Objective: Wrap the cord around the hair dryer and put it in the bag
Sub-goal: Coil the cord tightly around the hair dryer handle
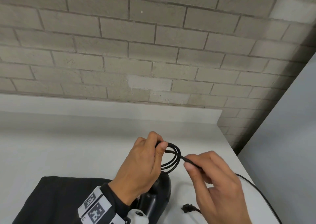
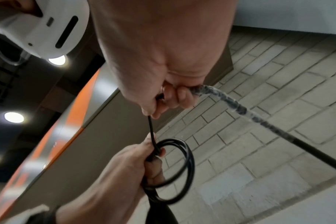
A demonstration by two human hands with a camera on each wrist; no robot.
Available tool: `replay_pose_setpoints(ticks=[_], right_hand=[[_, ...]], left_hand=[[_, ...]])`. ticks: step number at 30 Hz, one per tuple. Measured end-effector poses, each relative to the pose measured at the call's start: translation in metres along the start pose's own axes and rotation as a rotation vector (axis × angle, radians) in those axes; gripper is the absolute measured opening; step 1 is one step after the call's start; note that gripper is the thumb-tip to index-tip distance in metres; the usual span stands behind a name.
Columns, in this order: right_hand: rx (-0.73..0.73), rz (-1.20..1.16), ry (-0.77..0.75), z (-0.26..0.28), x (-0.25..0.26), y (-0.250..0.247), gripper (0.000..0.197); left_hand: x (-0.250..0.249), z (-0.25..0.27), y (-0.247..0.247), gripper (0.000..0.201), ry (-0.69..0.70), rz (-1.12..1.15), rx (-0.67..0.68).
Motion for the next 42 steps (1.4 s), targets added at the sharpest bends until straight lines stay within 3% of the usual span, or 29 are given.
replay_pose_setpoints(ticks=[4,9,14,22,27,31,37,42], right_hand=[[-0.011,-0.119,0.084,-0.019,0.005,-0.009,0.007],[-0.034,-0.283,0.204,-0.035,0.0,-0.008,0.01],[-0.037,-0.457,0.311,-0.036,-0.01,0.005,0.012],[0.045,-0.556,0.473,-0.018,-0.033,0.028,0.01],[0.221,-0.624,0.445,-0.002,-0.039,0.03,0.038],[0.34,-0.599,0.462,0.005,-0.046,0.034,0.009],[0.48,-0.65,0.473,0.005,-0.048,0.033,0.01],[0.399,-0.684,0.422,0.004,-0.048,0.032,0.01]], left_hand=[[-0.006,0.0,0.003,0.039,0.086,-0.036,-0.014],[-0.012,0.002,0.003,0.04,0.158,0.064,-0.03],[-0.02,0.005,0.005,0.055,0.229,0.062,-0.008],[-0.015,0.009,0.01,0.039,0.234,0.097,-0.061],[-0.01,0.007,0.008,0.038,0.168,0.108,-0.081],[-0.003,0.006,0.0,0.039,0.058,0.13,-0.074],[-0.008,0.007,0.0,0.037,0.094,0.163,-0.015],[-0.011,0.005,-0.002,0.042,0.057,0.226,0.06]])
Point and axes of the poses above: each hand's wrist, its own z-axis away from the middle knuckle, its own y-axis out of the palm, x = y × z, the point moved 4 cm from there along -z, towards the middle knuckle, and after that the axes turned 7 degrees about x, right-handed, at the moved point
